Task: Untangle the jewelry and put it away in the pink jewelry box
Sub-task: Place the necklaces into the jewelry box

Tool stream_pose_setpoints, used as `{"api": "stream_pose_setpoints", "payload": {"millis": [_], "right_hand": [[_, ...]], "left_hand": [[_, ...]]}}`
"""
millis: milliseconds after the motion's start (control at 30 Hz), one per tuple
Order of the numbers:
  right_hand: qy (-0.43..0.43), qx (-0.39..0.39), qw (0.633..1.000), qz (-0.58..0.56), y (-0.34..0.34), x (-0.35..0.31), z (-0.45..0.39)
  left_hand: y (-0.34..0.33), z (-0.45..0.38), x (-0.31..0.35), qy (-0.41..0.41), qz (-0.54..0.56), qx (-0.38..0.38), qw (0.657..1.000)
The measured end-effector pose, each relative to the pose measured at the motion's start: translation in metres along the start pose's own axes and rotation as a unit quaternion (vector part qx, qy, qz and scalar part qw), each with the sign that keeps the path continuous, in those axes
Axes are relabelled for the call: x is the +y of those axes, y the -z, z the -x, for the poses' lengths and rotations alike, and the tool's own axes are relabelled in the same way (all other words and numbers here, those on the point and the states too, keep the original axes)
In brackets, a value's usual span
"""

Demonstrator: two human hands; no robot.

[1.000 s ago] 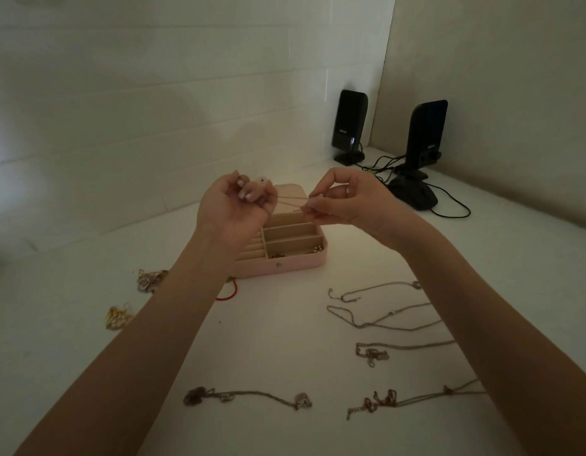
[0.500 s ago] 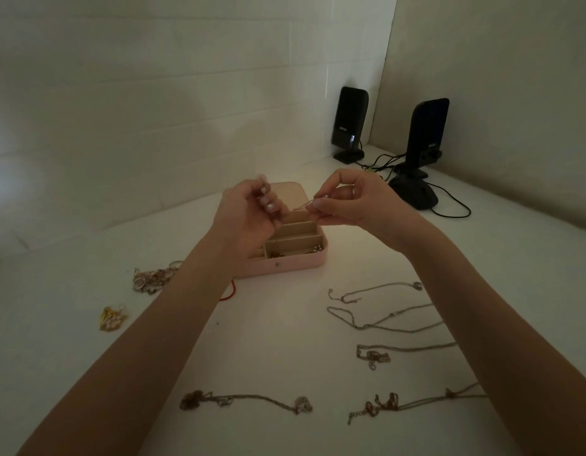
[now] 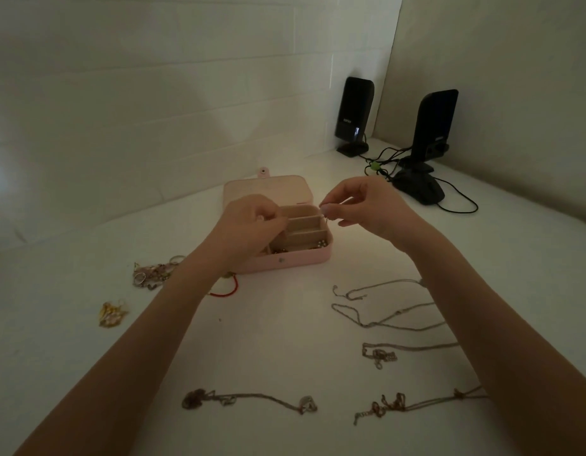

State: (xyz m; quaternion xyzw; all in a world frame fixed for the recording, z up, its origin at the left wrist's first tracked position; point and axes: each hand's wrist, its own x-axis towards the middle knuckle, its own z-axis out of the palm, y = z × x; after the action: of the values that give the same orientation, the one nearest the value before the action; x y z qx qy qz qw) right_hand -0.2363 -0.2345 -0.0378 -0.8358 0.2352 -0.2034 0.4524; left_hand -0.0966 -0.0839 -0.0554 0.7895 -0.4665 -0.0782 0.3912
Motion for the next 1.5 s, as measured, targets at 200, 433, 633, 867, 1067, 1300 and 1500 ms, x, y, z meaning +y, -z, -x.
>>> {"api": "stream_pose_setpoints", "payload": {"millis": [200,433,633,867,1067,1300,1500], "right_hand": [[-0.005,-0.019,0.999,-0.050,0.000,-0.002,0.001],[0.031,-0.042,0.994,-0.091,-0.013,-0.015,-0.001],[0.042,-0.027,0.996,-0.079,-0.016,-0.016,-0.002],[0.032,-0.026,0.993,-0.106,-0.020,-0.013,-0.001],[0.041,0.000,0.993,-0.110,-0.023,-0.011,-0.003],[0.023,0.020,0.994,-0.109,-0.019,-0.002,-0.002],[0.017,0.032,0.996,0.077,-0.023,0.013,-0.002]], "left_hand": [[0.002,0.000,-0.001,-0.038,-0.080,-0.033,0.996],[-0.016,0.000,0.002,-0.065,-0.015,-0.015,0.998],[-0.014,-0.001,0.001,-0.080,-0.019,0.008,0.997],[-0.013,0.003,0.006,-0.019,0.092,-0.028,0.995],[-0.014,0.004,0.003,-0.001,0.170,0.004,0.985],[-0.008,0.001,-0.005,-0.014,0.054,0.010,0.998],[-0.011,0.005,-0.012,-0.064,-0.076,-0.008,0.995]]}}
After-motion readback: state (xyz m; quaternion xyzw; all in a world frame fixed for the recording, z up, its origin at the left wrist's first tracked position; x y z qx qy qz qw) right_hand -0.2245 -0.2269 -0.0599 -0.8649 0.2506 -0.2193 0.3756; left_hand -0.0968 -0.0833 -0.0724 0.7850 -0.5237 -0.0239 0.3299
